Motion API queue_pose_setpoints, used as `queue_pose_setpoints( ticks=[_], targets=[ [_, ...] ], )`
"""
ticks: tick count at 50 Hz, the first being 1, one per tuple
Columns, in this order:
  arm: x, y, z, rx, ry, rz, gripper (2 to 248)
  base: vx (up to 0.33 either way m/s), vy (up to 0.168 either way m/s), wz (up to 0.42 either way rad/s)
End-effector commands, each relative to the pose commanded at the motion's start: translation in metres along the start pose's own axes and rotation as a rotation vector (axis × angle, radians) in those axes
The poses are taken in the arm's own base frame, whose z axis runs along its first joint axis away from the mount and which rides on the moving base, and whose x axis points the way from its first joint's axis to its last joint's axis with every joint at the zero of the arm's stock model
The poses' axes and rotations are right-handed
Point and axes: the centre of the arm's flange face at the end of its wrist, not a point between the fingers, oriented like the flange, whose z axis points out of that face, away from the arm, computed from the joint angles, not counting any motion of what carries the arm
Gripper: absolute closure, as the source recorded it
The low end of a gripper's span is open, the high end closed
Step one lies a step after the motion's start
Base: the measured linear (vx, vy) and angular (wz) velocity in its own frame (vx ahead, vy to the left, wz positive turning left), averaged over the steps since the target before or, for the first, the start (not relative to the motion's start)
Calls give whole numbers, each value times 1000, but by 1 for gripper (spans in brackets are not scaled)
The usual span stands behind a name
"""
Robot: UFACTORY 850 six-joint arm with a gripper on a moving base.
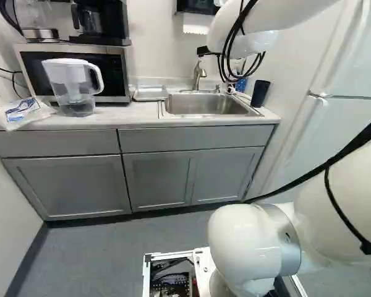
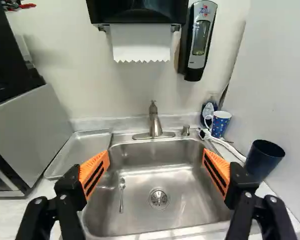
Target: Rinse the cup and place it in the tray
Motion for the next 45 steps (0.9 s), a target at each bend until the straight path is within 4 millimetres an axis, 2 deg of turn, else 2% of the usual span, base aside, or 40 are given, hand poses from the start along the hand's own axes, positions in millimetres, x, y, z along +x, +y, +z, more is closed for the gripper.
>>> queue_pose_setpoints(
  ticks=[45],
  targets=[
    [0, 0, 0, 0, 0, 0, 3, 63, -7, -130]
  ],
)
